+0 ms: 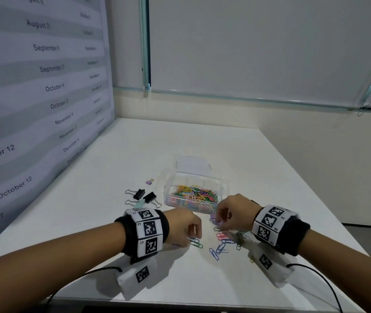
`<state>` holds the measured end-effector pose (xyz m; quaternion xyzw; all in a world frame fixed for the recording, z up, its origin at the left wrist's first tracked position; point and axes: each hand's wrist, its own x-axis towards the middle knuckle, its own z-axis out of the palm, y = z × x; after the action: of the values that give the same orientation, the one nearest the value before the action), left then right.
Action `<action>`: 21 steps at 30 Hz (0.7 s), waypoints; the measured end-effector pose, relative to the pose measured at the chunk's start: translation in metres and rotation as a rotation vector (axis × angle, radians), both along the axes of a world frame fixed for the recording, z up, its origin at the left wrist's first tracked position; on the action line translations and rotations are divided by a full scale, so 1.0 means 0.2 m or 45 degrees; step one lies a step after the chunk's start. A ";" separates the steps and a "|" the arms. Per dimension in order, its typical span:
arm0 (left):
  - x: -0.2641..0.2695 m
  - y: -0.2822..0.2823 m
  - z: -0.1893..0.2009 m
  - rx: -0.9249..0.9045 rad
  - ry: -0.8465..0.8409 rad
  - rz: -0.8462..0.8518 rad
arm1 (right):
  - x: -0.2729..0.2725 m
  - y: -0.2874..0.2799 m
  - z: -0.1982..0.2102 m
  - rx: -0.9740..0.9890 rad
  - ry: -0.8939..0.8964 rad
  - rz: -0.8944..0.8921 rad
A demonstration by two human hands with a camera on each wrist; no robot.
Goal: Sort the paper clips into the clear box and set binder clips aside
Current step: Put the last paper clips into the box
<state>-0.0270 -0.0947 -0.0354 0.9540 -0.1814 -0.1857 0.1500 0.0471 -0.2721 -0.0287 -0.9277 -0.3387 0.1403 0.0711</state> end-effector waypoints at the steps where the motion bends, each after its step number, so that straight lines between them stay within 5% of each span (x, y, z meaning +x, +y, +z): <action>1: 0.00 -0.01 0.00 -0.006 -0.014 -0.002 | -0.01 0.01 0.00 0.007 0.023 0.016; 21: 0.07 -0.04 -0.02 0.071 -0.220 -0.003 | -0.05 -0.08 0.01 0.047 0.089 0.061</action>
<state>-0.0129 -0.1024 -0.0403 0.9701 -0.1895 -0.1079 0.1069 0.0377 -0.2877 -0.0257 -0.9124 -0.3606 0.1679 0.0966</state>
